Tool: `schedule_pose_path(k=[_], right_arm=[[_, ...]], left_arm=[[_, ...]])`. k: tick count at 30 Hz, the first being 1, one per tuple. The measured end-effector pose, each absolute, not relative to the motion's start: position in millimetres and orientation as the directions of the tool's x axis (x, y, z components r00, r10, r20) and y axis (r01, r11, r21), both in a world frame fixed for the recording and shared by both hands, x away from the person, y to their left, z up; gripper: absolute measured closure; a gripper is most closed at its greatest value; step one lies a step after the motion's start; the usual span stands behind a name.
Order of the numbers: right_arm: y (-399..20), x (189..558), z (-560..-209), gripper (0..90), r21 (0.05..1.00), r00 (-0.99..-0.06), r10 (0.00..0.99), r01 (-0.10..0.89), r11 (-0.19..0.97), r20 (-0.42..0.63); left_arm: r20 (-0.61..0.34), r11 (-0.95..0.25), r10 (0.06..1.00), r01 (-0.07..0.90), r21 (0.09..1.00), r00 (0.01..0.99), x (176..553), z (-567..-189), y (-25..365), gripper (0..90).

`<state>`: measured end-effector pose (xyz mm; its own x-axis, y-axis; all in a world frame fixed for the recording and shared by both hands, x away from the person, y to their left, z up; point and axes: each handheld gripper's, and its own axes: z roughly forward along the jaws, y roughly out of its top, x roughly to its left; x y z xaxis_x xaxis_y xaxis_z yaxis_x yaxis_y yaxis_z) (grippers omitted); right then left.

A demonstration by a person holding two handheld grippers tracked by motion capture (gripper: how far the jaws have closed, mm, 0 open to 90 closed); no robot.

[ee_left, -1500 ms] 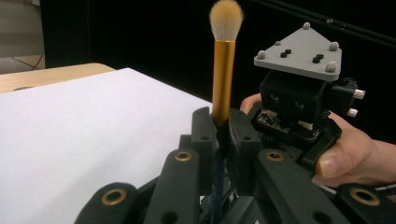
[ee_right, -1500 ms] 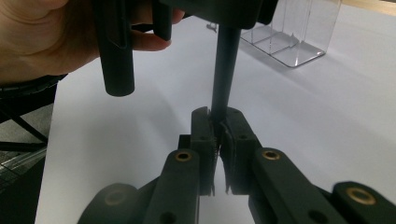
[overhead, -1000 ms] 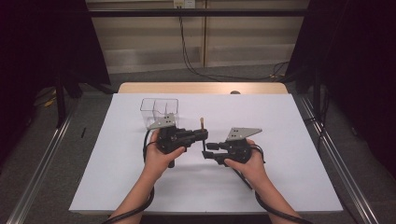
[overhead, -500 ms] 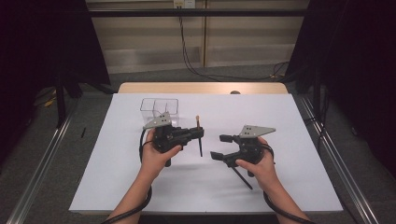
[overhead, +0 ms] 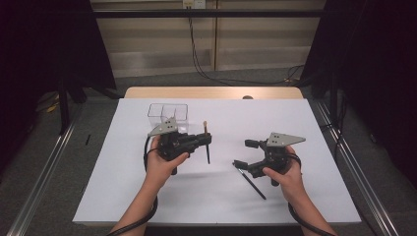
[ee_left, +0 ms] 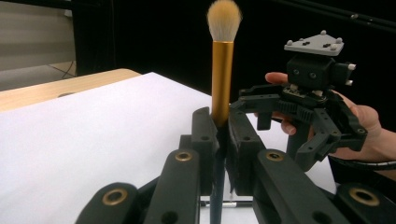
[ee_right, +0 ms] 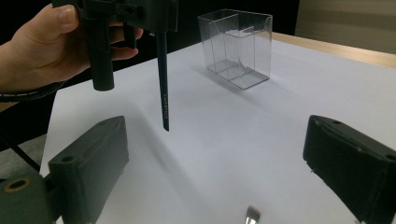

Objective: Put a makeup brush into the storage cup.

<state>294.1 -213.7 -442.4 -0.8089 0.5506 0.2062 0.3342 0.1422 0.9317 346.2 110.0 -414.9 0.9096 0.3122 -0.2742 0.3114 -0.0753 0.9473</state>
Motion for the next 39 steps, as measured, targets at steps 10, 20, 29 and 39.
schedule_pose_path(k=[10, 20, 29, 39], right_arm=[[-229.2, 289.9, -443.7, 4.3, 0.933, -0.801, 0.567, 0.329, 0.149, 0.192], [-243.8, 285.0, -445.8, 2.3, 0.938, -0.801, 0.57, 0.315, 0.144, 0.181], [-251.9, 282.6, -448.0, 2.1, 0.94, -0.797, 0.58, 0.306, 0.148, 0.168], [-258.2, 281.1, -448.0, 2.1, 0.943, -0.796, 0.585, 0.295, 0.151, 0.155]], left_arm=[[-0.259, -0.09, 0.32, 0.302, 0.949, 0.911, 345.7, -415.4, 112.9, 83.4], [-0.26, -0.089, 0.336, 0.305, 0.948, 0.905, 346.1, -415.5, 117.7, 83.4], [-0.253, -0.1, 0.345, 0.304, 0.948, 0.904, 345.5, -415.6, 119.5, 83.4], [-0.257, -0.097, 0.356, 0.309, 0.946, 0.899, 345.4, -415.8, 123.7, 83.5]])
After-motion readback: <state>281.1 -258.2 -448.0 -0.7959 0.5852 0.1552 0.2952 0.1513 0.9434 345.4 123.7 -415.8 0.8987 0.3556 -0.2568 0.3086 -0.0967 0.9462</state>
